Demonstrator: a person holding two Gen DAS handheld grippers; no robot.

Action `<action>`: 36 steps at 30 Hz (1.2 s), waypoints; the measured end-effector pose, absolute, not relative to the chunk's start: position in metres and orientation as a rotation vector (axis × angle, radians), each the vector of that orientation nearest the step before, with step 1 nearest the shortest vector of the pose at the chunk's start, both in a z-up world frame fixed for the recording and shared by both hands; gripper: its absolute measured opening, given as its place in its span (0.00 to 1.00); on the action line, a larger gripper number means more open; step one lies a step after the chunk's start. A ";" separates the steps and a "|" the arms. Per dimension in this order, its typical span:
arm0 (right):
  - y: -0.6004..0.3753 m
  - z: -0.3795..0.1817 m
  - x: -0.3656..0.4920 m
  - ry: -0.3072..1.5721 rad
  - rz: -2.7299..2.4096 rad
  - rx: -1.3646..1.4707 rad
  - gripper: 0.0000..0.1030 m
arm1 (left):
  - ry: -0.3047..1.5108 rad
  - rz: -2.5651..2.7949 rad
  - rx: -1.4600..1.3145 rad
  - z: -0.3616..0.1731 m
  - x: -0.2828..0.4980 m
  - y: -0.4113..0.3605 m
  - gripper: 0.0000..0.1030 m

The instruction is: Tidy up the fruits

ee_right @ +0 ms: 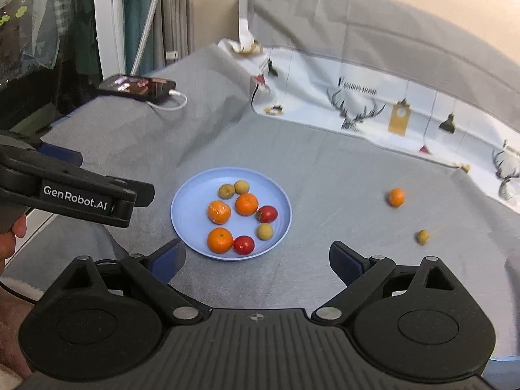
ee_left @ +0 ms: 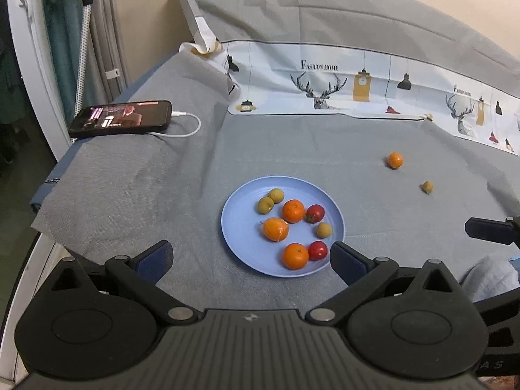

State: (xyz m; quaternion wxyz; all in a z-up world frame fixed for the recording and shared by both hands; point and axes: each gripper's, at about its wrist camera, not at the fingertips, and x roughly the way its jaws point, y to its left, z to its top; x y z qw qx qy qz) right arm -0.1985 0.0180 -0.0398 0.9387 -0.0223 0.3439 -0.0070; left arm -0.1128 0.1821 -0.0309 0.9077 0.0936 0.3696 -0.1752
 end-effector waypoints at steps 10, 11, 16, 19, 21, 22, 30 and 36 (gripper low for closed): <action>0.020 -0.018 -0.235 0.602 -0.043 -0.045 0.93 | 0.675 -0.378 0.203 -0.008 -0.151 0.184 1.00; 0.021 -0.018 -0.236 0.597 -0.044 -0.046 0.93 | 0.670 -0.378 0.204 -0.006 -0.153 0.183 1.00; 0.023 -0.014 -0.243 0.576 -0.043 -0.054 0.93 | 0.660 -0.377 0.202 -0.003 -0.158 0.185 1.00; 0.025 -0.014 -0.245 0.572 -0.042 -0.057 0.93 | 0.659 -0.378 0.203 -0.002 -0.158 0.186 1.00; 0.025 -0.014 -0.246 0.569 -0.041 -0.059 0.93 | 0.661 -0.378 0.203 -0.003 -0.158 0.186 1.00; 0.025 -0.013 -0.246 0.569 -0.042 -0.059 0.93 | 0.662 -0.379 0.204 -0.003 -0.158 0.187 1.00; 0.024 -0.013 -0.247 0.572 -0.043 -0.055 0.93 | 0.667 -0.383 0.206 -0.003 -0.156 0.187 1.00; 0.024 -0.014 -0.244 0.582 -0.042 -0.052 0.93 | 0.679 -0.384 0.207 -0.006 -0.152 0.187 1.00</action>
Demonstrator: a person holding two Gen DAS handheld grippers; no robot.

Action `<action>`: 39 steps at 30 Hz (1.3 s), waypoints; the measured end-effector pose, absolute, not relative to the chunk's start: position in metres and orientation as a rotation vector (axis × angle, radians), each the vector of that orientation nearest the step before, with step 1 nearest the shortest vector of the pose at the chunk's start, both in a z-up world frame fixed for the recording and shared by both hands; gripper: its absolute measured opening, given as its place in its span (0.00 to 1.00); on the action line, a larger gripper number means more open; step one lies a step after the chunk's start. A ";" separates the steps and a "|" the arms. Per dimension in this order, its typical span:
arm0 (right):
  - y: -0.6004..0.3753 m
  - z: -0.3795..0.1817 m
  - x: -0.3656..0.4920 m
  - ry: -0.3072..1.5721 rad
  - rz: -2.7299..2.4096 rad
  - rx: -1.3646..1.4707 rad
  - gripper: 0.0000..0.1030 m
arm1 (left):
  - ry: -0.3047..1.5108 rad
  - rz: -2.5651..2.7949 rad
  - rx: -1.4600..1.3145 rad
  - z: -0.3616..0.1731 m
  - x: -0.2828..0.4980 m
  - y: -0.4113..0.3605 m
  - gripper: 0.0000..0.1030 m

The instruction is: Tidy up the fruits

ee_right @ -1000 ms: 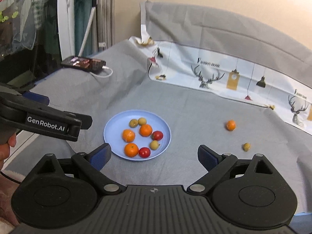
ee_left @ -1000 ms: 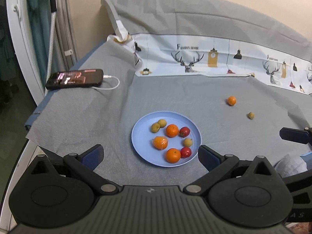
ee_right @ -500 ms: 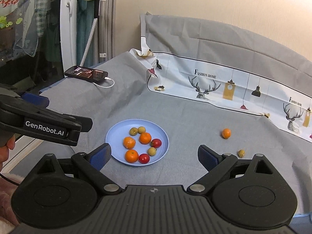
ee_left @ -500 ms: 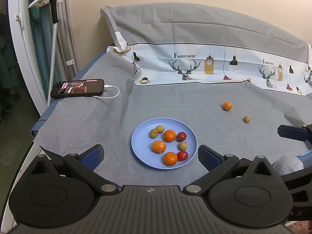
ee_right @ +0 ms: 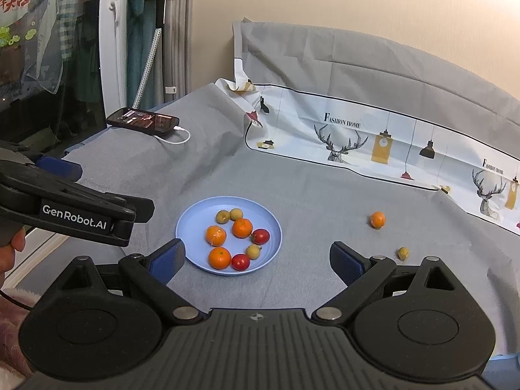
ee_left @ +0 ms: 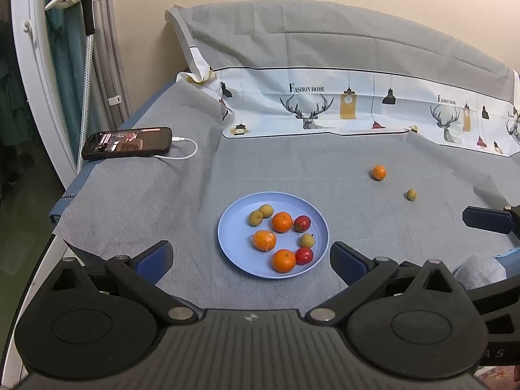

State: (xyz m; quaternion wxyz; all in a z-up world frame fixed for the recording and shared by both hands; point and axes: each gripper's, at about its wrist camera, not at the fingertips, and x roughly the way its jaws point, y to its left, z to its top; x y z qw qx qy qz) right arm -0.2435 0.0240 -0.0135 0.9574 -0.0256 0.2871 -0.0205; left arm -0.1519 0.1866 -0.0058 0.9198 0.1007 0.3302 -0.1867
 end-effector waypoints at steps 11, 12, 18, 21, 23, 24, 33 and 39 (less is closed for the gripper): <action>0.023 -0.016 -0.241 0.595 -0.043 -0.046 0.93 | 0.688 -0.384 0.207 -0.009 -0.148 0.188 1.00; 0.023 -0.016 -0.240 0.596 -0.043 -0.046 0.93 | 0.689 -0.384 0.207 -0.010 -0.148 0.188 1.00; 0.022 -0.019 -0.238 0.605 -0.041 -0.043 0.93 | 0.699 -0.383 0.210 -0.013 -0.146 0.187 1.00; 0.021 -0.020 -0.236 0.612 -0.039 -0.040 0.93 | 0.709 -0.383 0.213 -0.016 -0.143 0.186 1.00; 0.020 -0.022 -0.234 0.617 -0.037 -0.036 0.93 | 0.718 -0.383 0.217 -0.018 -0.141 0.185 1.00; 0.020 -0.023 -0.232 0.621 -0.036 -0.033 0.93 | 0.723 -0.382 0.219 -0.019 -0.140 0.184 1.00; 0.010 -0.037 -0.217 0.670 -0.025 0.007 0.93 | 0.771 -0.377 0.251 -0.032 -0.125 0.176 1.00; -0.016 -0.055 -0.200 0.703 -0.089 0.101 0.93 | 0.816 -0.374 0.299 -0.040 -0.103 0.155 1.00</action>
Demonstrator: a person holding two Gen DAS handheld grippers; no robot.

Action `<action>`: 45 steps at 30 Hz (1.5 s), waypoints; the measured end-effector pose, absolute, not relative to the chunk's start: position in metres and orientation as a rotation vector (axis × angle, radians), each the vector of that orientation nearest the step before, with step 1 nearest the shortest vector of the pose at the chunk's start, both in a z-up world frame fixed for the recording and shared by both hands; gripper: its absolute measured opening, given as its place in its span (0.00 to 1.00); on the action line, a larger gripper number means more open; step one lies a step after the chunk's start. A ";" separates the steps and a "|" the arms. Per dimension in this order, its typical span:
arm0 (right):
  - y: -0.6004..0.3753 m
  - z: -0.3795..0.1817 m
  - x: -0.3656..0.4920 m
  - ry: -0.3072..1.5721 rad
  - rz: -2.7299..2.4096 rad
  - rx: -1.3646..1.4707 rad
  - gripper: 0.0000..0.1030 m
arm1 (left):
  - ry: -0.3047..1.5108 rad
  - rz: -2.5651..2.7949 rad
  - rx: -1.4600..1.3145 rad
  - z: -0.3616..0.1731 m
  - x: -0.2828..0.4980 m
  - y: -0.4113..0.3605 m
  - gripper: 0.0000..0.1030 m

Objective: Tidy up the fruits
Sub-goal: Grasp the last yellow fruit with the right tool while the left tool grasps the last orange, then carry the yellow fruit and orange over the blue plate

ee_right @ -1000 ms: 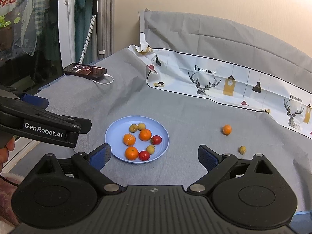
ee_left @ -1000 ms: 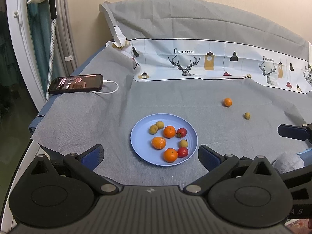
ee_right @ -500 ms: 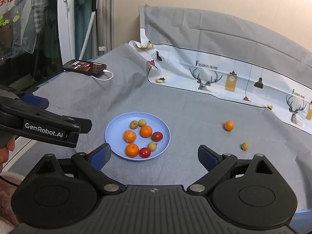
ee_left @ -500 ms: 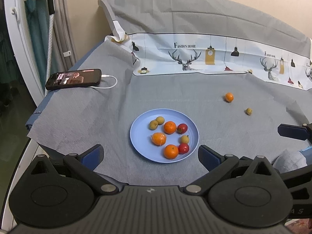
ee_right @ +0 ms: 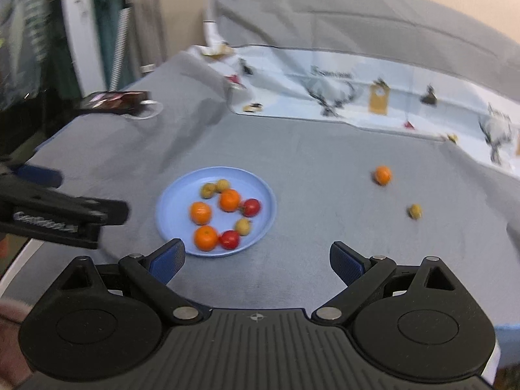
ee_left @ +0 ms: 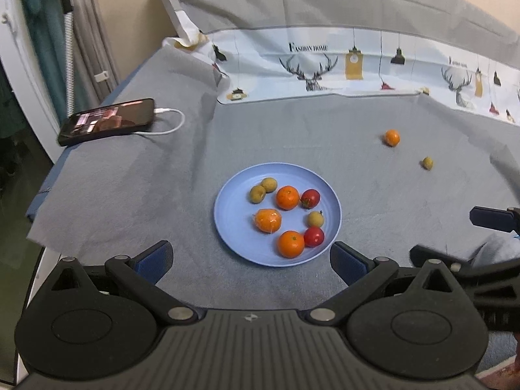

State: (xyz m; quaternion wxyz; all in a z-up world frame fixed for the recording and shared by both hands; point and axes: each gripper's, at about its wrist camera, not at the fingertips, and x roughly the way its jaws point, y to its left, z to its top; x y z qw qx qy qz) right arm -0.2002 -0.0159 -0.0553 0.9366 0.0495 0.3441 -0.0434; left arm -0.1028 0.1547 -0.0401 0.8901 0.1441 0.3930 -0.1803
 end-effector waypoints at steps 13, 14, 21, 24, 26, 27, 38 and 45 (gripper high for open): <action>-0.189 -0.156 -0.131 0.710 -0.509 0.288 0.97 | 0.922 -0.524 0.355 -0.084 -0.014 0.001 1.00; -0.201 -0.165 -0.122 0.715 -0.516 0.275 0.97 | 0.930 -0.533 0.369 -0.093 -0.006 -0.014 1.00; -0.277 -0.227 -0.061 0.721 -0.544 0.245 0.97 | 0.963 -0.631 0.385 -0.161 0.061 -0.129 1.00; -0.286 -0.237 -0.052 0.679 -0.526 0.157 0.99 | 0.958 -0.685 0.378 -0.185 0.088 -0.177 1.00; -0.295 -0.238 -0.055 0.665 -0.569 0.174 0.99 | 0.937 -0.710 0.395 -0.198 0.098 -0.204 1.00; -0.299 -0.239 -0.057 0.660 -0.596 0.189 0.99 | 0.921 -0.722 0.412 -0.204 0.102 -0.215 1.00; -0.294 -0.232 -0.060 0.620 -0.544 0.175 0.26 | 0.889 -0.763 0.480 -0.216 0.108 -0.252 0.40; -0.327 -0.224 -0.085 0.535 -0.785 0.297 0.25 | 0.878 -0.743 0.458 -0.163 0.083 -0.200 0.40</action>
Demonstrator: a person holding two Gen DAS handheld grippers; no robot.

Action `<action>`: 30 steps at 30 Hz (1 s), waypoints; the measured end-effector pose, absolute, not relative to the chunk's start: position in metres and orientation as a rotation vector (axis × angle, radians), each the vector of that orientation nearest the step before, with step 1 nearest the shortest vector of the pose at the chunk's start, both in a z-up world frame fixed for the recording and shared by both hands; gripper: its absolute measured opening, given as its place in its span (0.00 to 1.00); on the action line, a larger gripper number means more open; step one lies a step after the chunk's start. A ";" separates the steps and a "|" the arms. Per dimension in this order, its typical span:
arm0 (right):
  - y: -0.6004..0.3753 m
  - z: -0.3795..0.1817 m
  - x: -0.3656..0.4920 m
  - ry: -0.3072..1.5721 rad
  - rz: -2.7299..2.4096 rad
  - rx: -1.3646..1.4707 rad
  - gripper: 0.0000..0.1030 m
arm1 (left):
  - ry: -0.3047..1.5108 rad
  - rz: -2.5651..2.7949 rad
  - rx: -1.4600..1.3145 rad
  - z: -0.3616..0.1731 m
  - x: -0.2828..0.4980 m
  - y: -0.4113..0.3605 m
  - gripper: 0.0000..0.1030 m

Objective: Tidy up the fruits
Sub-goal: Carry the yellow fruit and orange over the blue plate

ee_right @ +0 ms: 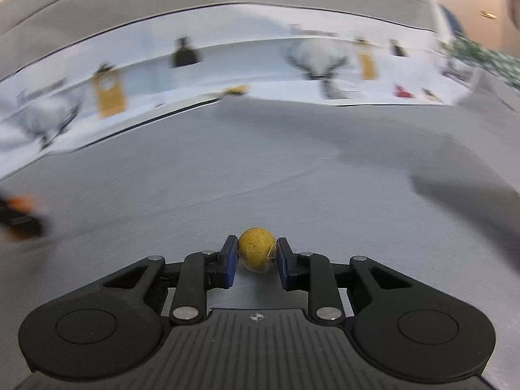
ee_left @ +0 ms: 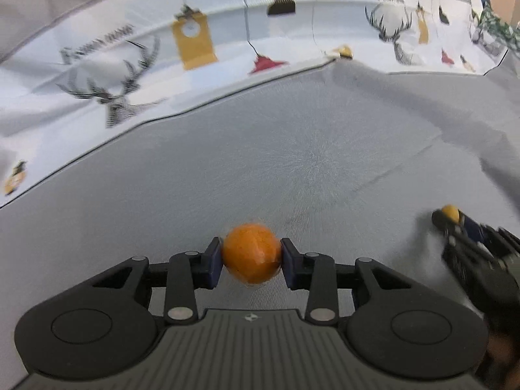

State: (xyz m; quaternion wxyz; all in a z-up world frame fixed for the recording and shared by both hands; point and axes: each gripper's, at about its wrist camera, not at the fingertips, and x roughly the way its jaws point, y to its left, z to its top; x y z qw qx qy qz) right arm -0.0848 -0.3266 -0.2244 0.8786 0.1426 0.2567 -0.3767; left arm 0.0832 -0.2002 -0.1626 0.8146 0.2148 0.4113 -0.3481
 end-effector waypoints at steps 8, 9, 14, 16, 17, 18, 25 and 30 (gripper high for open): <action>-0.303 -0.162 -0.150 0.476 -0.777 0.371 0.26 | 0.870 -0.691 0.404 -0.077 0.015 -0.086 0.40; -0.292 -0.148 -0.163 0.465 -0.750 0.382 0.26 | 0.877 -0.681 0.398 -0.071 0.007 -0.072 0.40; -0.234 -0.091 -0.217 0.401 -0.615 0.383 0.26 | 0.861 -0.627 0.390 -0.046 -0.040 -0.001 0.40; -0.205 -0.073 -0.233 0.388 -0.553 0.373 0.26 | 0.850 -0.612 0.378 -0.037 -0.060 0.026 0.40; -0.194 -0.066 -0.238 0.387 -0.526 0.370 0.26 | 0.849 -0.603 0.367 -0.034 -0.068 0.038 0.40; -0.178 -0.057 -0.243 0.385 -0.486 0.365 0.26 | 0.848 -0.597 0.356 -0.030 -0.076 0.050 0.40; -0.088 -0.020 -0.269 0.389 -0.221 0.308 0.26 | 0.799 -0.543 0.297 -0.012 -0.134 0.121 0.40; -0.042 -0.006 -0.280 0.398 -0.103 0.203 0.26 | 0.789 -0.512 0.244 -0.007 -0.157 0.151 0.40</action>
